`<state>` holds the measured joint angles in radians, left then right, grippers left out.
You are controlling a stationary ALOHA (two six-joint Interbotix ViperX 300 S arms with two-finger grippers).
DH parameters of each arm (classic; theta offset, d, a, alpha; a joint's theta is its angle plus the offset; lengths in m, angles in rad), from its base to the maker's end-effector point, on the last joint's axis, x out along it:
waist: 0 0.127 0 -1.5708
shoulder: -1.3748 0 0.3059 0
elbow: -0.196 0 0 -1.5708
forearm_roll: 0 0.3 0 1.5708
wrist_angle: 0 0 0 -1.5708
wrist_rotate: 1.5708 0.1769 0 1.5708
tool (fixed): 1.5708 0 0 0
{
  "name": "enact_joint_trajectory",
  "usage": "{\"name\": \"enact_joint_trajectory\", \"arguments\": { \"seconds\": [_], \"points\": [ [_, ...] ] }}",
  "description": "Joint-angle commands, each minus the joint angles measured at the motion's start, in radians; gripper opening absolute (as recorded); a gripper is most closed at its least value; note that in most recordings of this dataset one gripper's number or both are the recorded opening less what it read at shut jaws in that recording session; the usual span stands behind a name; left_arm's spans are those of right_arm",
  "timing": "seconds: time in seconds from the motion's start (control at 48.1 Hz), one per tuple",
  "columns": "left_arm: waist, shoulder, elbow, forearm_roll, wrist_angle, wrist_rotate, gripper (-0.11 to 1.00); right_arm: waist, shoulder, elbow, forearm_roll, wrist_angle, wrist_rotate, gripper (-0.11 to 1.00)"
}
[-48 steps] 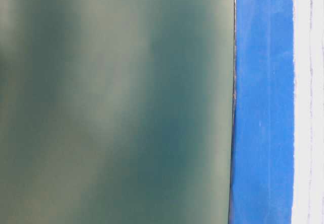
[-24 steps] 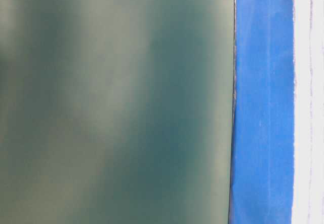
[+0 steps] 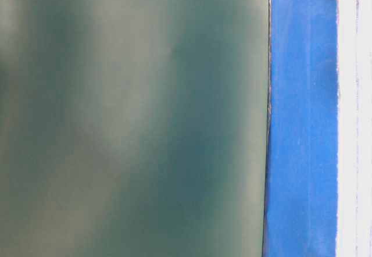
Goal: Fold the blue towel.
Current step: 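Grasp the folded towel's far corners with both grippers, then lift and rotate the towel strip vertical, left gripper swinging toward the near side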
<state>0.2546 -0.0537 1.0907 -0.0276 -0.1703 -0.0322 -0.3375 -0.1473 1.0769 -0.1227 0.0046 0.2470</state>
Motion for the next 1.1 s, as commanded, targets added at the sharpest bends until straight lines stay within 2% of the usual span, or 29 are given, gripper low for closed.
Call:
{"name": "enact_joint_trajectory", "arguments": {
  "seconds": [0.0,0.291,0.353,0.499,0.582,0.831,1.08],
  "points": [
    [0.003,-0.005,-0.011,0.000,-0.008,0.002,0.69,-0.003,0.003,-0.021,-0.003,-0.006,-0.003,0.58],
    [0.029,-0.003,-0.020,0.000,0.000,0.000,0.65,0.017,0.003,-0.020,-0.002,0.005,0.002,0.55],
    [0.029,0.000,-0.023,0.000,0.005,0.000,0.55,0.034,0.003,-0.021,-0.002,0.015,0.002,0.48],
    [0.029,0.000,-0.028,0.000,0.046,0.003,0.18,0.044,0.002,-0.018,0.000,0.023,0.002,0.05],
    [0.029,-0.003,-0.028,0.000,0.054,0.002,0.03,0.044,0.003,-0.023,-0.002,0.029,0.002,0.02],
    [0.029,-0.067,-0.048,0.000,0.098,-0.005,0.04,0.044,-0.055,-0.051,-0.003,0.074,-0.005,0.02],
    [0.029,-0.259,-0.114,0.000,0.305,-0.023,0.04,0.044,-0.272,-0.097,-0.003,0.213,-0.005,0.02]
  ]
}}
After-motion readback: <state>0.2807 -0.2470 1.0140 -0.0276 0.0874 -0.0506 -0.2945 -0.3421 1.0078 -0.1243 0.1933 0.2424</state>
